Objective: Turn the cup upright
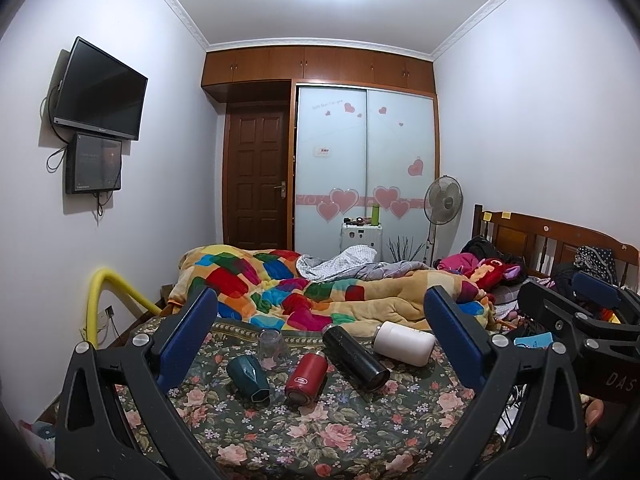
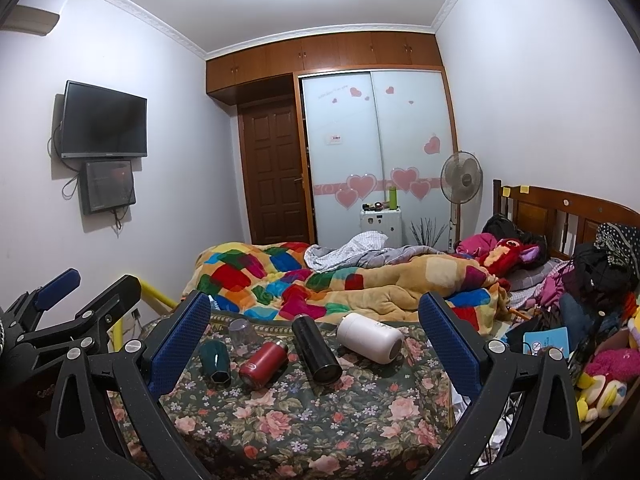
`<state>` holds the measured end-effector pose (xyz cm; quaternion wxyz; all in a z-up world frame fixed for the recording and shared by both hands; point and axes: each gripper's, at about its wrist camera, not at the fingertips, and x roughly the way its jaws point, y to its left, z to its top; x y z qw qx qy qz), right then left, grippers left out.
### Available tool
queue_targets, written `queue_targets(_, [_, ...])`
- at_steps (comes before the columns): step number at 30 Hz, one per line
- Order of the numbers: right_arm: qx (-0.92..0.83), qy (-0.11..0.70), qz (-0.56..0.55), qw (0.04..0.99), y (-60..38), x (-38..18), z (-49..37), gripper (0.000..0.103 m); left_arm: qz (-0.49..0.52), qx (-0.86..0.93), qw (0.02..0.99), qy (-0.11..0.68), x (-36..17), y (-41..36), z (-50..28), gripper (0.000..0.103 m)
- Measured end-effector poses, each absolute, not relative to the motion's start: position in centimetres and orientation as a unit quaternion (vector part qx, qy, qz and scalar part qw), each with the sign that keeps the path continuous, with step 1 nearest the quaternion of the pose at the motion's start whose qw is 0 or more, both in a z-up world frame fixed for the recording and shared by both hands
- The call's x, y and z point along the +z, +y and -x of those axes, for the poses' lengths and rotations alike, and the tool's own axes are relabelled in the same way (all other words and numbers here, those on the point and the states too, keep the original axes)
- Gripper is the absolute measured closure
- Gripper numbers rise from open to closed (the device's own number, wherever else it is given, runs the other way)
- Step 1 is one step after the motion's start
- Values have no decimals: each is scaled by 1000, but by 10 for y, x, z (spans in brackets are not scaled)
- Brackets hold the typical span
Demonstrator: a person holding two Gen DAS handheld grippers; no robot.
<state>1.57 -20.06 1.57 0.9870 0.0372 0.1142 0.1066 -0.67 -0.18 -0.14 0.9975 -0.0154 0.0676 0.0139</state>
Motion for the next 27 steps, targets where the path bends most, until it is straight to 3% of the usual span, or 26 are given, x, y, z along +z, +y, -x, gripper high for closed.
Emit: queue_targets(27, [108,117,-37,987,-204,16,-10,0,16,12,998,67,-1,-2,6,0])
